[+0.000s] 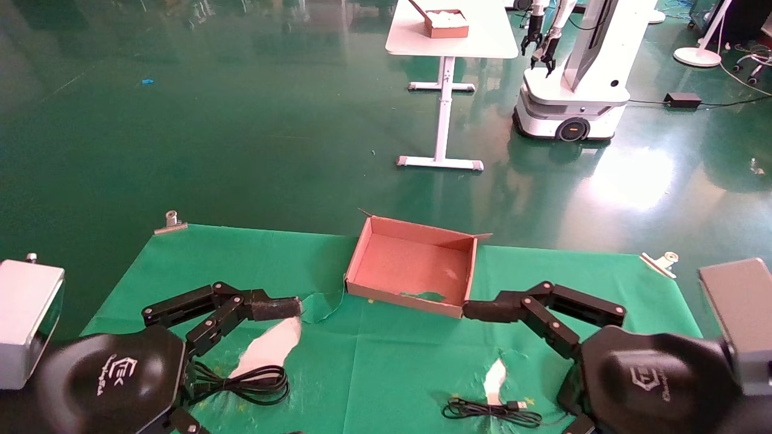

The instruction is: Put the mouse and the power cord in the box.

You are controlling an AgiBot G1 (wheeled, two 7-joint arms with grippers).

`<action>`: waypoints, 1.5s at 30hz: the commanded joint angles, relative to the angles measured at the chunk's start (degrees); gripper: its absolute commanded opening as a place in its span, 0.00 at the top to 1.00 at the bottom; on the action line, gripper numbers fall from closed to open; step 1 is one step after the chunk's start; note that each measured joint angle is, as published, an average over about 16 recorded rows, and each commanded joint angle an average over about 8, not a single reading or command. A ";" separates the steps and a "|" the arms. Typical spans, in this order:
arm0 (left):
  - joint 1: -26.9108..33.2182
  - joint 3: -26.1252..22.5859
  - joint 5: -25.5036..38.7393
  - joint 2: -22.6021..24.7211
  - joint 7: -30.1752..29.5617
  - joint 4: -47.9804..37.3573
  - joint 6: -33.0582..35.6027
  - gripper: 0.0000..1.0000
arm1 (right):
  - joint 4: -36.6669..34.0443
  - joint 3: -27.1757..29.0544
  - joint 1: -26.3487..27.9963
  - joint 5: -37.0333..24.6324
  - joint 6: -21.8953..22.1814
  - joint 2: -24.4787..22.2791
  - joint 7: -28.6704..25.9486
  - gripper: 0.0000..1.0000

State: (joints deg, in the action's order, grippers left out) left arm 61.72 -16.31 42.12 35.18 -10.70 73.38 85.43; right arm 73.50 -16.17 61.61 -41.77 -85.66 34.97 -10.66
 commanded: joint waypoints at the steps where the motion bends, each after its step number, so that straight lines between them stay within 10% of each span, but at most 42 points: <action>1: 0.00 0.00 0.00 0.00 0.00 0.00 0.00 0.00 | 0.00 0.00 0.00 0.00 0.00 0.00 0.00 0.00; 38: -0.02 0.03 -0.03 -0.02 0.00 0.02 0.03 0.00 | 0.00 -0.06 -0.05 -0.20 -0.02 -0.08 0.06 0.00; 45: 2.33 -3.34 10.22 -1.12 0.26 1.29 -0.43 0.00 | 1.10 -3.41 1.45 -10.99 -0.18 -1.40 2.36 0.00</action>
State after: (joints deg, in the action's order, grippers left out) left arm 65.48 -20.77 55.47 34.77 -11.09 74.41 84.69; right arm 74.44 -20.06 63.84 -53.98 -85.51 34.15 -8.69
